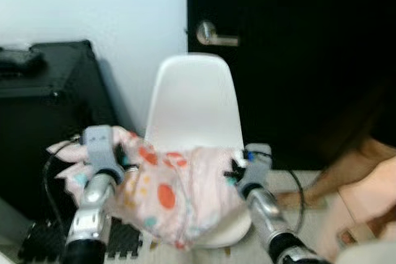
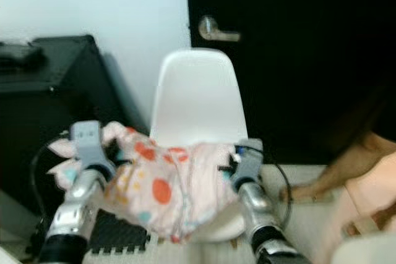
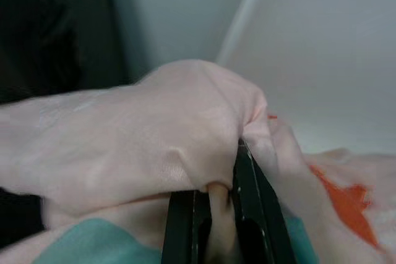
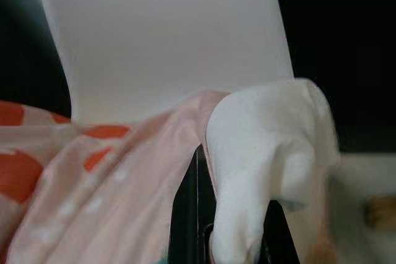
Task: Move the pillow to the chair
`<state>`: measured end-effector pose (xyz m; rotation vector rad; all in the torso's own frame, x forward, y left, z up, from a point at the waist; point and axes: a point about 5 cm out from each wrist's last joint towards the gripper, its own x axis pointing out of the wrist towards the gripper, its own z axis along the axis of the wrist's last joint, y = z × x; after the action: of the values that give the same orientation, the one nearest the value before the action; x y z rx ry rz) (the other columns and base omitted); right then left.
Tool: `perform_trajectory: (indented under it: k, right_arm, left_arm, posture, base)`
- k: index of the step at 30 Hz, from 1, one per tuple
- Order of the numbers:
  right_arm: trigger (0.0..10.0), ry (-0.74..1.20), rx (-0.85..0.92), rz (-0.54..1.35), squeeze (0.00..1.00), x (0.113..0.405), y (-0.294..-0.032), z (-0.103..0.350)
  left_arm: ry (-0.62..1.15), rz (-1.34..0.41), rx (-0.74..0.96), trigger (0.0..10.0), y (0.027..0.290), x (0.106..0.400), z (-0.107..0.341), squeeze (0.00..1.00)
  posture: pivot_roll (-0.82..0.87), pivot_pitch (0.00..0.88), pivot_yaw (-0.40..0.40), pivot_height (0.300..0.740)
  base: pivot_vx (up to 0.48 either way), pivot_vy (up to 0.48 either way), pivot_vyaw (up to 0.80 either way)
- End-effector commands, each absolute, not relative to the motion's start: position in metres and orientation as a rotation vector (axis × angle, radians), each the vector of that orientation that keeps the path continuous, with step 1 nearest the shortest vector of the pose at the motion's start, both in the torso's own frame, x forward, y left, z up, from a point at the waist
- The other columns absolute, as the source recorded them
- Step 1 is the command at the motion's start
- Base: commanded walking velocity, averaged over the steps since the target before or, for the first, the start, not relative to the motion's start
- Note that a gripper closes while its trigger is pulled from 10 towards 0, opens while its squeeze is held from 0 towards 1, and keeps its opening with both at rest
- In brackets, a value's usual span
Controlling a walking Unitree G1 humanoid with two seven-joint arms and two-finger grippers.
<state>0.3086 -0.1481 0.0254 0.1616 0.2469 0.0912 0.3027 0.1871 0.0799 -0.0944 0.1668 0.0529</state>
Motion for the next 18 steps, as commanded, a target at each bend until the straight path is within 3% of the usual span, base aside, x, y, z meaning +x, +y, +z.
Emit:
perform_trajectory:
  k: [1, 8, 18]
  right_arm:
    - [10.0, 0.225, 0.183, 0.140, 0.00, 0.3114, -0.1304, 0.0298]
    - [10.0, 0.227, 0.184, 0.133, 0.00, 0.3109, -0.1313, 0.0292]
    - [10.0, 0.229, 0.179, 0.139, 0.00, 0.3099, -0.1309, 0.0281]
  left_arm:
    - [0.138, 0.065, -0.088, 10.0, 0.1934, 0.3041, 0.0861, 0.00]
    - [0.136, 0.057, -0.084, 10.0, 0.1927, 0.3051, 0.0867, 0.00]
    - [0.132, 0.049, -0.038, 10.0, 0.1888, 0.3046, 0.0856, 0.00]
  posture:
    - [0.10, 0.000, 0.020, 0.740]
    - [0.10, 0.000, 0.024, 0.740]
    - [0.10, 0.000, 0.027, 0.740]
  base:
    - [0.334, 0.000, 0.00]
    - [0.326, 0.000, 0.00]
    - [0.000, 0.000, 0.00]
